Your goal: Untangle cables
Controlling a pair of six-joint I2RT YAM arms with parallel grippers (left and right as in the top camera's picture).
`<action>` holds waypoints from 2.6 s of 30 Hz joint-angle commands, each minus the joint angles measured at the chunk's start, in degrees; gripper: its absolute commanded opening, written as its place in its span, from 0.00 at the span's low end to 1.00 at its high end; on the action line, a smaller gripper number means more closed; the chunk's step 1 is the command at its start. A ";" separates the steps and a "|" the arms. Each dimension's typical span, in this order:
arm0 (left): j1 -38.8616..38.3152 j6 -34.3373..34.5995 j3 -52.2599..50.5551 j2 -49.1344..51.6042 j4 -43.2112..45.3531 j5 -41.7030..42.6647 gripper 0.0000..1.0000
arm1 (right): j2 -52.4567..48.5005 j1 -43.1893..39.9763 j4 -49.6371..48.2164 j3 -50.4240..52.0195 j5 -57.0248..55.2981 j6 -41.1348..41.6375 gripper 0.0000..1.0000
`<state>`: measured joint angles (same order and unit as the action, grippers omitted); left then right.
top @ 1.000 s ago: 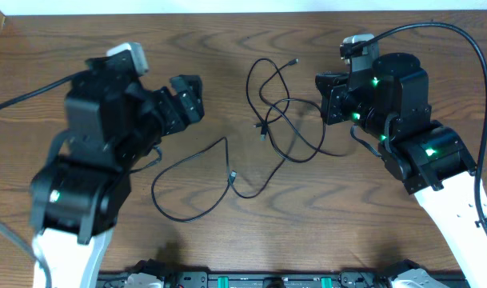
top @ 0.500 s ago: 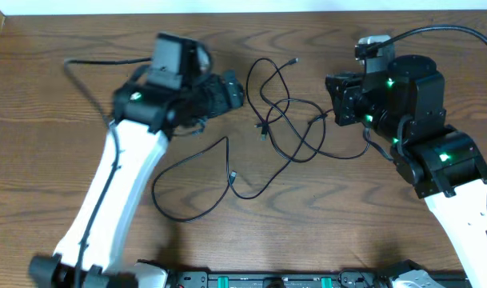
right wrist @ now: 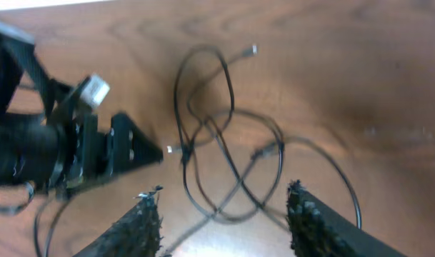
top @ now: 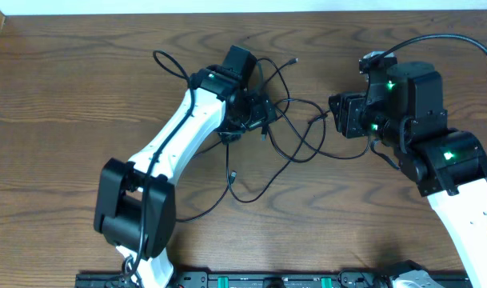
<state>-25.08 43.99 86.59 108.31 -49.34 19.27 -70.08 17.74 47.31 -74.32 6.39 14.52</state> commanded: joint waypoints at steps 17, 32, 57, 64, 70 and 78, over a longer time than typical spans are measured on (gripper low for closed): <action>10.38 1.70 -0.50 -13.64 -8.17 -9.90 0.93 | -24.57 11.41 -26.12 17.44 11.47 -7.76 0.70; 11.04 0.66 -0.50 -14.88 -12.33 -11.21 0.93 | -28.87 11.67 -31.87 13.20 12.22 -6.43 0.01; 11.02 -0.46 -0.52 -14.88 -16.90 -12.50 0.93 | -35.21 16.11 -29.57 9.79 6.32 -6.47 0.01; 10.75 -0.76 -1.03 -14.88 -17.90 -12.48 0.93 | -20.04 5.16 -24.22 -4.17 6.08 -8.85 0.01; 7.04 -5.73 -1.03 -14.86 -17.00 -12.41 0.98 | -9.29 -4.66 -24.35 -16.09 12.98 -8.85 0.01; -4.26 -7.15 -1.03 -14.78 -4.26 -12.46 0.98 | -1.18 -8.28 -21.51 -18.25 13.90 -10.25 0.01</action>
<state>-25.50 38.48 86.02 94.39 -58.00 7.33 -70.59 9.85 23.70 -93.08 18.81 6.28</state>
